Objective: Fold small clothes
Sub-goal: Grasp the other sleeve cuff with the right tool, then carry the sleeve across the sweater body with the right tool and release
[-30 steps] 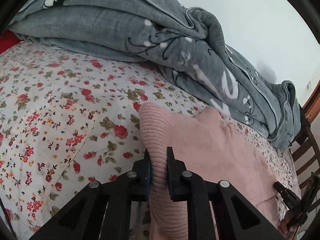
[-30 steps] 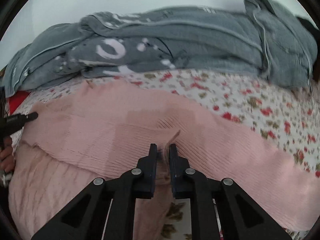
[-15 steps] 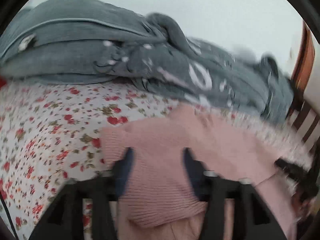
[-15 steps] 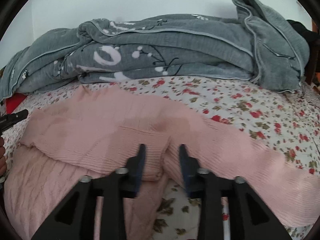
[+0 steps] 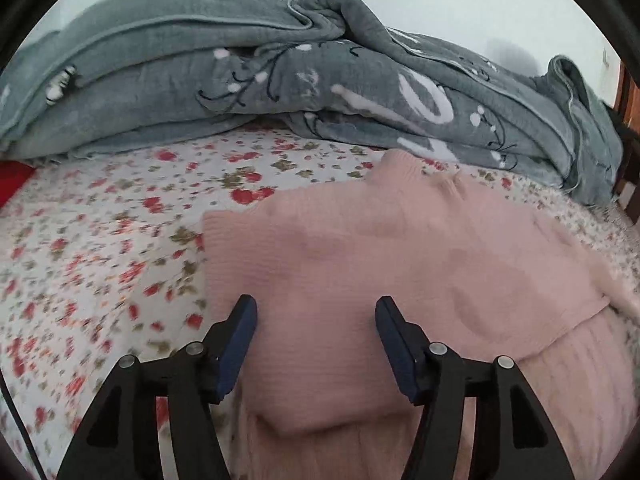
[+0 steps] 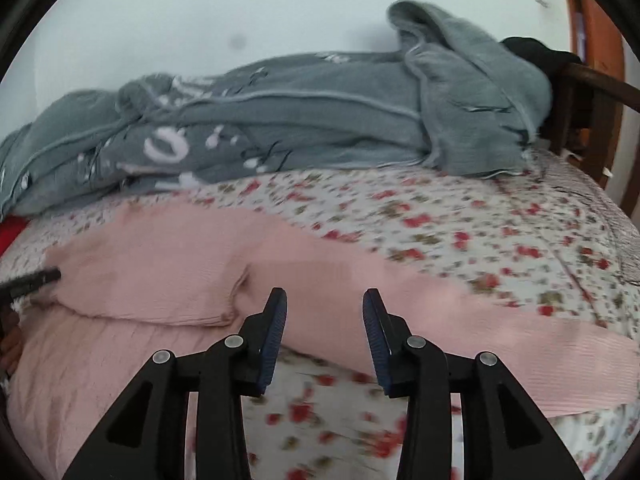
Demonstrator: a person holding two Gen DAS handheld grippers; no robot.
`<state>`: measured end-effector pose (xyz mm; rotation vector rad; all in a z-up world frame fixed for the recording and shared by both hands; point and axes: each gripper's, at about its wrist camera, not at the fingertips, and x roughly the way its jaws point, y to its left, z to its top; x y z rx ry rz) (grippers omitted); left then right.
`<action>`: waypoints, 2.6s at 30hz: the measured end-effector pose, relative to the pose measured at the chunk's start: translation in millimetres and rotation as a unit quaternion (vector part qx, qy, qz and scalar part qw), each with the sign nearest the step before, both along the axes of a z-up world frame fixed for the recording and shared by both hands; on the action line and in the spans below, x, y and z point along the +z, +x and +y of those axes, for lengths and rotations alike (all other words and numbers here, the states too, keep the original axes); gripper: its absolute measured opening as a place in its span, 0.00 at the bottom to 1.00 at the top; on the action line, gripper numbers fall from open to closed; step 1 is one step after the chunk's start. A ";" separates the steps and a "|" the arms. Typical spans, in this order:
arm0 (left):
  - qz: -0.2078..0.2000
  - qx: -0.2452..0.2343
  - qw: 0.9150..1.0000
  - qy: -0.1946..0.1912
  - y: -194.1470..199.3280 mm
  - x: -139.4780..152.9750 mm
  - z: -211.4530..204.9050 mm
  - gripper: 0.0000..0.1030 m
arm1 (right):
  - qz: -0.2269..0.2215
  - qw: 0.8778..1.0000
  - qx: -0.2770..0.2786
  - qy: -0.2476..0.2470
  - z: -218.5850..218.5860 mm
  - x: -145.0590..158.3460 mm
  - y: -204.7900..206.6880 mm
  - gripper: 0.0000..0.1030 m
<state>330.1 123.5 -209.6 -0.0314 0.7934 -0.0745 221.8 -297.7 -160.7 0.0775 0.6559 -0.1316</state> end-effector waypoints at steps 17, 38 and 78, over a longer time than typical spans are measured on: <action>-0.038 0.047 0.998 0.022 -116.7 -11.0 9.6 0.71 | 0.002 0.980 -0.152 0.132 -187.2 -28.0 -167.4 0.59; -0.030 0.047 0.998 -0.038 -109.5 -11.6 23.8 0.75 | -0.052 0.984 -0.170 0.029 -182.3 24.0 -108.2 0.05; -0.038 0.185 0.974 -0.128 -176.3 2.0 174.5 0.75 | 0.108 0.957 0.268 -0.007 377.1 -35.8 94.2 0.12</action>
